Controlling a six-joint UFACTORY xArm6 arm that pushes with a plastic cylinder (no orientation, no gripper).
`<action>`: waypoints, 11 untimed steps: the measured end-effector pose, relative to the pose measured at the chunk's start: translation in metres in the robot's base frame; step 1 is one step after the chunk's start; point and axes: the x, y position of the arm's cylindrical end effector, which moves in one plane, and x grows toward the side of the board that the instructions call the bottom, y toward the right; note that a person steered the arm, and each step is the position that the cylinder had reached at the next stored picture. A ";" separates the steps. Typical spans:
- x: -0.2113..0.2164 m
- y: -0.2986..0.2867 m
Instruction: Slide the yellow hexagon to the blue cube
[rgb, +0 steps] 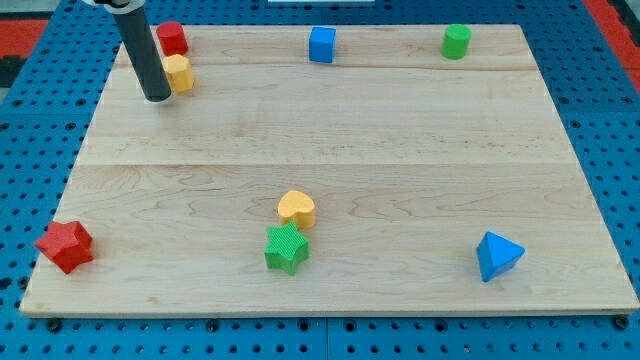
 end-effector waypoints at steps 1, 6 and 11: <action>0.000 0.000; -0.016 -0.051; -0.013 0.047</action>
